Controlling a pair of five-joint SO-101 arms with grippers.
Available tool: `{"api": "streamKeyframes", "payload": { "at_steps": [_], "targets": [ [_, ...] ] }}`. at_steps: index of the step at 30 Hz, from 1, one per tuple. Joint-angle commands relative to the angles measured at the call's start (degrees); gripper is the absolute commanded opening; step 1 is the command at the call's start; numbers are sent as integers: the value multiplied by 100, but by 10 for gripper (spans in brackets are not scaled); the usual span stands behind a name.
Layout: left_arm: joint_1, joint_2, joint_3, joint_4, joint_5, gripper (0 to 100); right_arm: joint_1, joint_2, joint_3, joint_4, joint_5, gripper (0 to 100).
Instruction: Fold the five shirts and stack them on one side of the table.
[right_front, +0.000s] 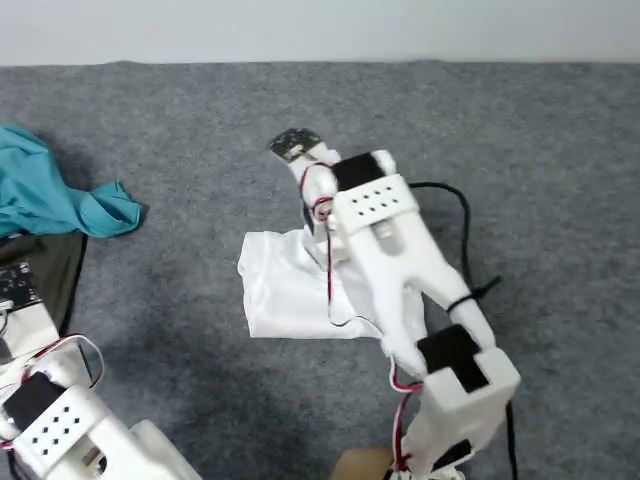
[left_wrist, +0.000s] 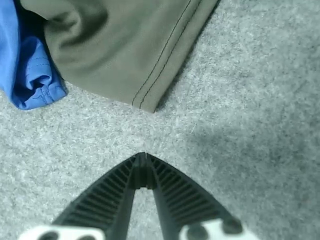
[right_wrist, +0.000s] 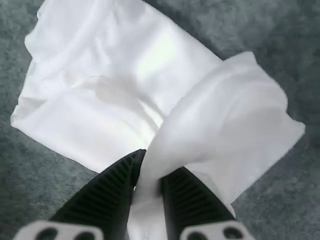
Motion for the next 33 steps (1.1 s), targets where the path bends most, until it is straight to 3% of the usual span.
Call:
{"api": "streamKeyframes", "payload": {
  "at_steps": [1, 14, 23, 30, 33],
  "targets": [
    [9, -114, -66, 0, -35, 3, -251, 171, -633, -57, -70, 10],
    [0, -114, -66, 35, -26, 3, -936, 1631, -2734, 822, -88, 10],
    [0, -114, -57, 35, -26, 3, -1270, 2193, -3226, 1015, -62, 19],
    [0, -114, -57, 35, -26, 3, -1798, 2193, -3604, 1490, -79, 232],
    [0, -114, -57, 35, -26, 3, -1921, 2193, -3877, 1552, -79, 255]
  ]
}}
